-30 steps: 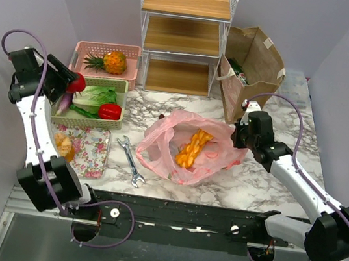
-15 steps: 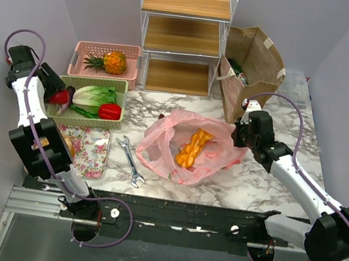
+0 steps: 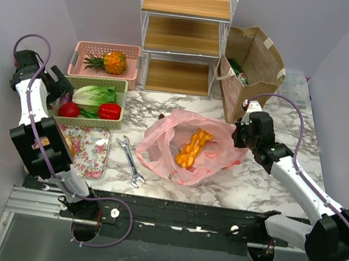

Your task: Untie the knot of the grocery bags and take out the mixed food

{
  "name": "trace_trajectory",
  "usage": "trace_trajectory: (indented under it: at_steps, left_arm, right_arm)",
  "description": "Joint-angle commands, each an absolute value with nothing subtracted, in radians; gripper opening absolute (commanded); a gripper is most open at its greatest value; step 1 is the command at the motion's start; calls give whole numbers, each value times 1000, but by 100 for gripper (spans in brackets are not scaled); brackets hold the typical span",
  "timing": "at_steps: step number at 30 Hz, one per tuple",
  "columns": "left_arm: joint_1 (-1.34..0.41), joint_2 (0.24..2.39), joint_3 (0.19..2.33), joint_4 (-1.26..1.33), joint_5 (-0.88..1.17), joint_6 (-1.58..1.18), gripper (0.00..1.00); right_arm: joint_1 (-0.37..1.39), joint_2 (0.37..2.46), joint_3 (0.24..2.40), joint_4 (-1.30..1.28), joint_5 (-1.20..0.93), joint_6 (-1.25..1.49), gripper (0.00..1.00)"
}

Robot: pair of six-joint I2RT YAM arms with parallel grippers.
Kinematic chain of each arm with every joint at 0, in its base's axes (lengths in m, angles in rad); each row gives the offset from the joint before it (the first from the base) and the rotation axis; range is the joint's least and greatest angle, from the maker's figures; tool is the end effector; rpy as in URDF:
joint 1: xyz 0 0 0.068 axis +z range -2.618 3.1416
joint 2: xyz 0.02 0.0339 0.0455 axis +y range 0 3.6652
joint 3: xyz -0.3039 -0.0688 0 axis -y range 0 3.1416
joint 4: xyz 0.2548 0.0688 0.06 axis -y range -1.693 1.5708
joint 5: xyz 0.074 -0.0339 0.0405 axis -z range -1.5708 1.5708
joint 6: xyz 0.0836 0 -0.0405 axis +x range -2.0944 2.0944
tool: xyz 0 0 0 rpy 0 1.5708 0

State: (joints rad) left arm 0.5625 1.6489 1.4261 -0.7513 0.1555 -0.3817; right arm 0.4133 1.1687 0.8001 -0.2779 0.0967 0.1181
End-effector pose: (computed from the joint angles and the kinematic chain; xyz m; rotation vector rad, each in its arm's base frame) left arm 0.3397 0.1989 0.2892 -1.0971 2.2821 -0.1261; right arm 0.2650 0.1074 0.2626 -0.2735 2.2032 0.1867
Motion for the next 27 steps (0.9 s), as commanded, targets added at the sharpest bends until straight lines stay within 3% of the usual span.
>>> trace_trajectory:
  at_steps: [1,5,8,13,16,21,22,27]
  left_arm:
    - [558,1580,1428,-759,275,-401,98]
    - [483,1501,1437,-751,371,-351,99]
    - [322,1368,1416,-672,424,-177,98]
    - [39,1167,1362,-621,855,219,99]
    - [-228,1141,1360,-682,763,368,98]
    - [-577,1161,1214,-556,527,417,66]
    - [-631,1179,1199,-528,488,413,63]
    - [-819,1312,1164,-358,282,313,63]
  right_arm:
    - [417,1147,793,-253,96,110,1]
    - [417,1133,799,-262,79,102,1]
    - [417,1119,798,-265,60,98,1]
    - [416,1100,798,-277,27,95,1]
    - [417,1089,802,-284,-31,103,1]
    - [417,1087,816,-291,-88,125,1]
    - [416,1090,822,-294,-89,130,1]
    - [417,1107,859,-302,-100,173,1]
